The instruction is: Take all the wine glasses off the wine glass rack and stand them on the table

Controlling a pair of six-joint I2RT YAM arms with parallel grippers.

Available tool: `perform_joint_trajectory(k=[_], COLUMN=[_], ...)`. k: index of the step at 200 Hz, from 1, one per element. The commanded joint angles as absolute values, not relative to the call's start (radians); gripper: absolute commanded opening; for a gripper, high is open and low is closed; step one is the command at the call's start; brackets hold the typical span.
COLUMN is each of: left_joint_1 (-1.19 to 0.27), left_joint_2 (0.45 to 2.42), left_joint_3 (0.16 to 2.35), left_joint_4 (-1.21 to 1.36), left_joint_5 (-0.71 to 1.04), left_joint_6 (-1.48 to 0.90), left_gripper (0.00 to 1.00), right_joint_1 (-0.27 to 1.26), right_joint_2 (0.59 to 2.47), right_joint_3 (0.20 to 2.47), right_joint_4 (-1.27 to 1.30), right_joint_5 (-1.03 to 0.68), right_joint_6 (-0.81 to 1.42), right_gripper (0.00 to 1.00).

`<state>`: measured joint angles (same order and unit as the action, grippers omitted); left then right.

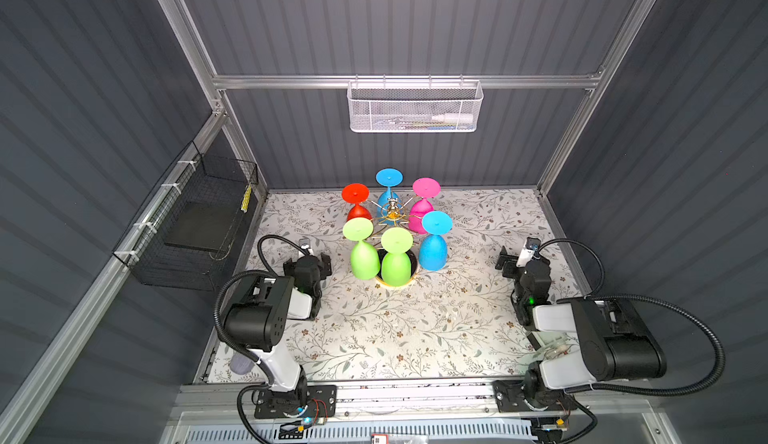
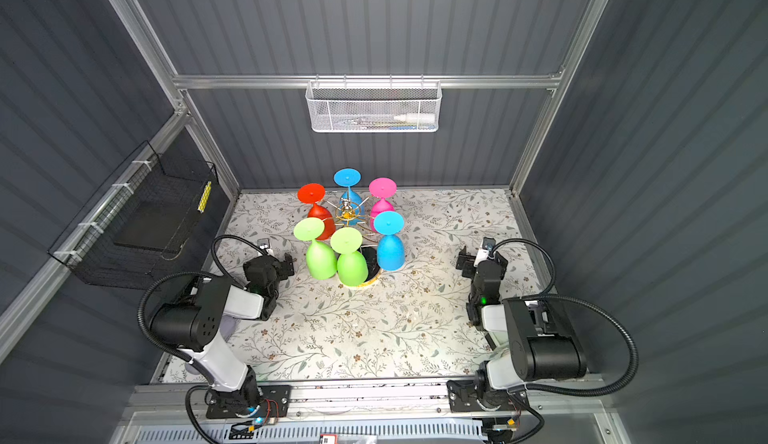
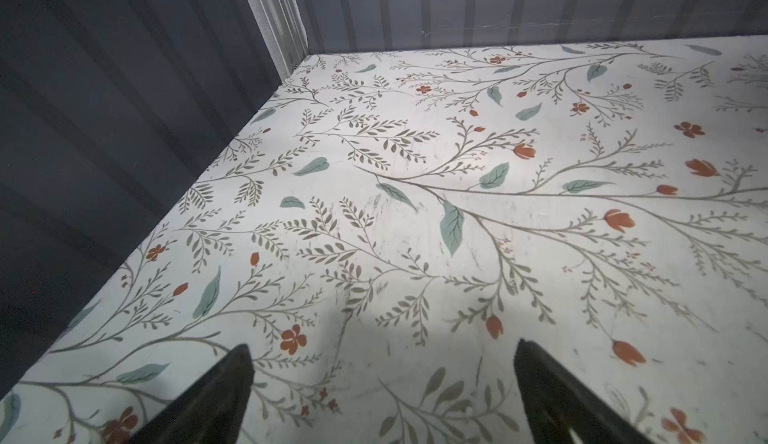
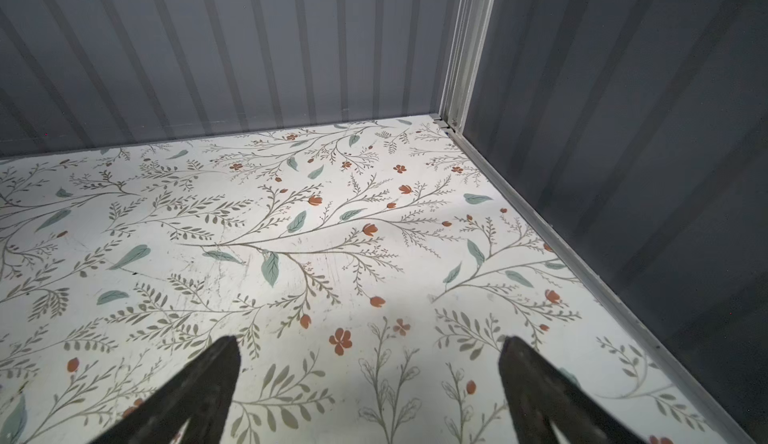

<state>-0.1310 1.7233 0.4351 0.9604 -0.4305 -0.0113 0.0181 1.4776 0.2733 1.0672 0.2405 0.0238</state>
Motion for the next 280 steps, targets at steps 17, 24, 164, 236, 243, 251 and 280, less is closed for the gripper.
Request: perform_joint_trajectory(k=[17, 24, 164, 236, 243, 251, 280], left_joint_1=[-0.128, -0.128, -0.126, -0.126, -0.13, -0.135, -0.134], left_joint_2=[1.721, 1.72, 1.721, 1.669, 1.663, 1.628, 1.382], left_joint_3=[0.449, 0.449, 0.455, 0.387, 0.369, 0.362, 0.397], left_joint_4=[0.965, 0.965, 0.956, 1.036, 1.081, 1.062, 0.792], left_joint_5=[-0.444, -0.443, -0.431, -0.445, -0.458, -0.494, -0.576], left_joint_6=[-0.018, -0.019, -0.019, -0.021, -0.01, -0.02, -0.109], left_gripper=[1.0, 1.0, 1.0, 1.0, 1.0, 1.0, 1.0], right_joint_1=[0.011, 0.011, -0.001, 0.037, 0.037, 0.036, 0.007], right_joint_2=[1.466, 1.466, 1.463, 1.233, 1.181, 1.135, 1.013], right_joint_3=[0.288, 0.288, 0.3, 0.38, 0.439, 0.491, 0.579], right_joint_4=[1.06, 1.057, 1.032, 0.711, 0.595, 0.5, 0.311], right_joint_5=[0.224, 0.224, 0.2, 0.244, 0.252, 0.272, 0.081], right_joint_6=[0.035, 0.035, 0.046, 0.021, 0.085, 0.205, 0.435], right_gripper=[0.99, 0.99, 0.99, 0.99, 0.99, 0.99, 0.99])
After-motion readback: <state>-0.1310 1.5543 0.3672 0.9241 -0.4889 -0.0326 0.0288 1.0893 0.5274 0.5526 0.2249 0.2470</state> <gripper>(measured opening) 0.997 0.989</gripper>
